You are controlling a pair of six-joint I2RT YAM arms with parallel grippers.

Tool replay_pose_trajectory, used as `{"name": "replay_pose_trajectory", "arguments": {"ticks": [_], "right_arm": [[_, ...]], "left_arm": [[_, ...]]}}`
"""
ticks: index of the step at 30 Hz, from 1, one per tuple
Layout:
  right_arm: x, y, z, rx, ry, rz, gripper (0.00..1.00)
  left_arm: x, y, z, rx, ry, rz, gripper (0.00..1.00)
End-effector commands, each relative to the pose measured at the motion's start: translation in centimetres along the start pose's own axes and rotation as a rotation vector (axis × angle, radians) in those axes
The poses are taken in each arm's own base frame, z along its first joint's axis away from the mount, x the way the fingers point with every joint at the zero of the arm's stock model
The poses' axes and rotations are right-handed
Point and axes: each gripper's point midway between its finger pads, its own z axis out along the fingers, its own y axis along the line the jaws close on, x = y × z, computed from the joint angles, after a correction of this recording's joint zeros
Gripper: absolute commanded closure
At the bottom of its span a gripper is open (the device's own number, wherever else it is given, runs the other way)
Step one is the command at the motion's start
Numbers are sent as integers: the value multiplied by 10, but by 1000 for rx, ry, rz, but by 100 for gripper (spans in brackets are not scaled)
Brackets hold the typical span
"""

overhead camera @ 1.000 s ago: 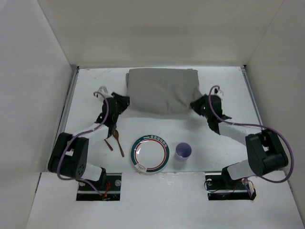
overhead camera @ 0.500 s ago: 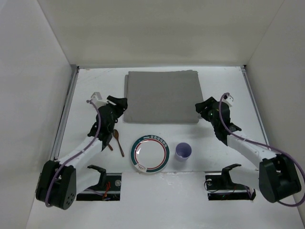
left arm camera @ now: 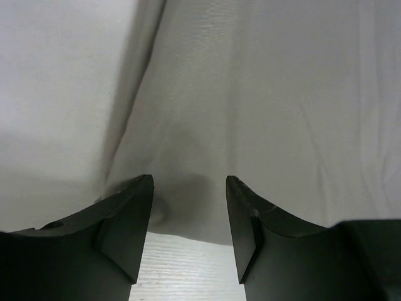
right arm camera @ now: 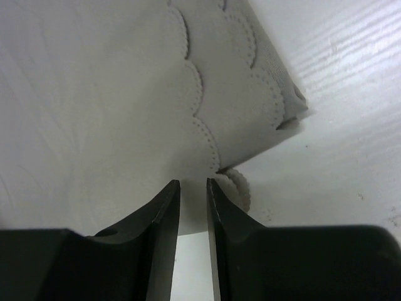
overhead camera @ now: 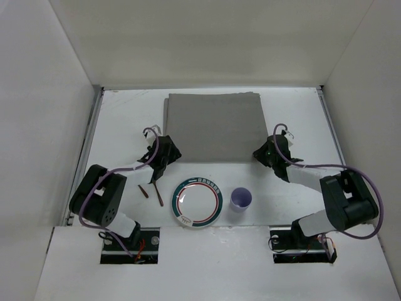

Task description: Set the dinner table for one person

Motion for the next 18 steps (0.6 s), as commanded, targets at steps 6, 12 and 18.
{"name": "replay_pose_trajectory", "arguments": {"ticks": [6, 12, 18], "right_arm": [[-16, 11, -7, -48, -48, 45, 67], [-48, 33, -51, -128, -158, 10, 54], [-26, 57, -115, -207, -147, -193, 61]], "left_arm": [[-1, 27, -27, -41, -62, -12, 47], [-33, 2, -55, 67, -161, -44, 45], [-34, -21, -60, 113, -164, -24, 44]]}}
